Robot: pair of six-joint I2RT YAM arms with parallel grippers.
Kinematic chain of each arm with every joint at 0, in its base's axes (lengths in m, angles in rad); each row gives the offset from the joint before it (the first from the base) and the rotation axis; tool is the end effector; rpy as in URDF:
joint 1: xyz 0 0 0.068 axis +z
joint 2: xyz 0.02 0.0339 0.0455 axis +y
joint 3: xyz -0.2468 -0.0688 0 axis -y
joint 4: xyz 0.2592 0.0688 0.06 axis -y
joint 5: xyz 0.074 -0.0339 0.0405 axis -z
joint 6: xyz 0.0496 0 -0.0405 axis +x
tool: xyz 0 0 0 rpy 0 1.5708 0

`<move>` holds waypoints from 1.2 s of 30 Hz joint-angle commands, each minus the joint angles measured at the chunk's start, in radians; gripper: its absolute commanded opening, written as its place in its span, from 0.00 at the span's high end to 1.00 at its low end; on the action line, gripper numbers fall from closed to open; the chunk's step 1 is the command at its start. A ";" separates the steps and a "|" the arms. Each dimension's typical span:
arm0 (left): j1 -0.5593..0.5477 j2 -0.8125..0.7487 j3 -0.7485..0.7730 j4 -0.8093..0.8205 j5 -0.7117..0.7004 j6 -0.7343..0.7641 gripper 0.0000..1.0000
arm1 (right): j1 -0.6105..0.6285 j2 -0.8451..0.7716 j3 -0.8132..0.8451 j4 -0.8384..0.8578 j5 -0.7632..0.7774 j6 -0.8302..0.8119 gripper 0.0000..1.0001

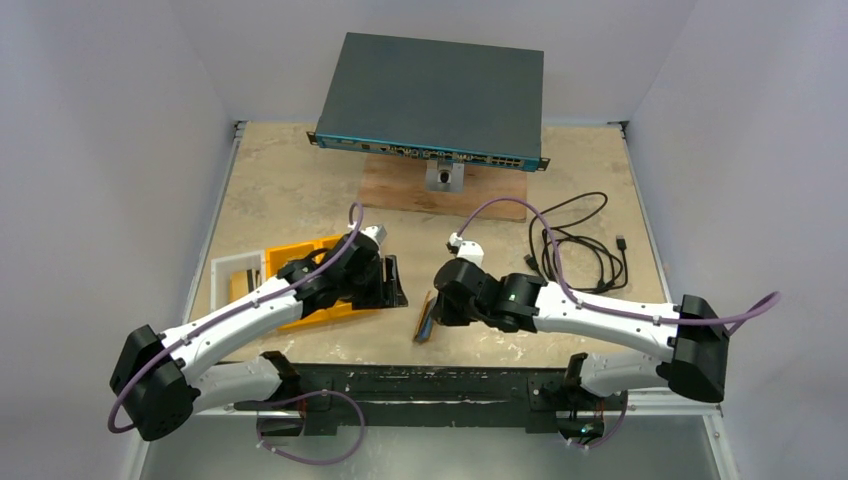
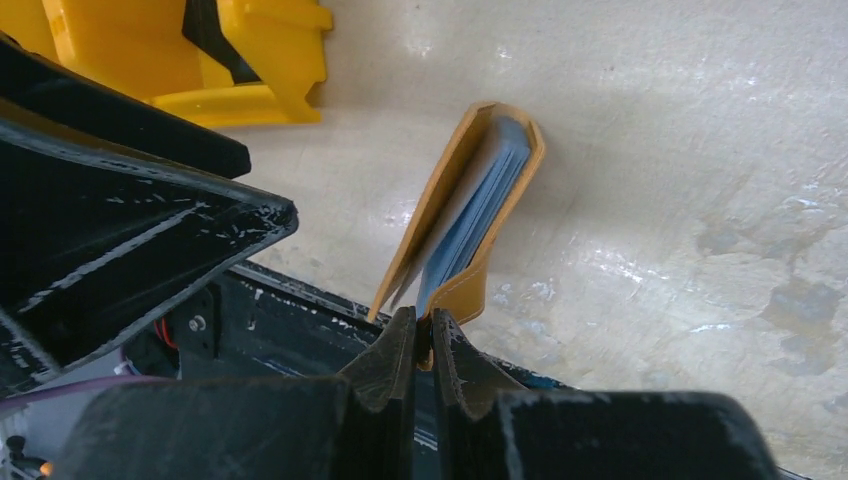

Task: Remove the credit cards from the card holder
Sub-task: Open the card holder at the center of the board, then remove the credit card from the card holder.

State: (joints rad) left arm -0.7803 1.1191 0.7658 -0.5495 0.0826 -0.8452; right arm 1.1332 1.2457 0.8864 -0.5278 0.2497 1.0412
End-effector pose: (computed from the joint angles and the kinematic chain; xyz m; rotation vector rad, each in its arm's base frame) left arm 0.1767 -0.1807 0.2053 -0.0479 2.6429 -0.7411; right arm 0.1306 0.2503 0.2178 -0.0035 2.5366 0.6504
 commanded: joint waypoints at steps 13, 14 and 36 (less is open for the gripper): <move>-0.009 0.004 -0.020 -0.006 -0.029 -0.003 0.48 | 0.016 -0.039 0.092 -0.142 0.073 0.014 1.00; -0.013 0.010 -0.019 -0.003 -0.027 -0.005 0.49 | 0.014 -0.048 0.077 -0.153 0.088 0.014 1.00; -0.109 0.220 0.021 0.128 0.052 -0.029 0.84 | -0.162 0.025 -0.267 0.011 0.031 0.024 1.00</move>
State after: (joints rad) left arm -0.8707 1.3136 0.7437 -0.4858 0.1127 -0.8566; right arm 0.9745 1.2636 0.6258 -0.5827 0.2863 1.0481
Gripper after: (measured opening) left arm 0.175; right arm 0.051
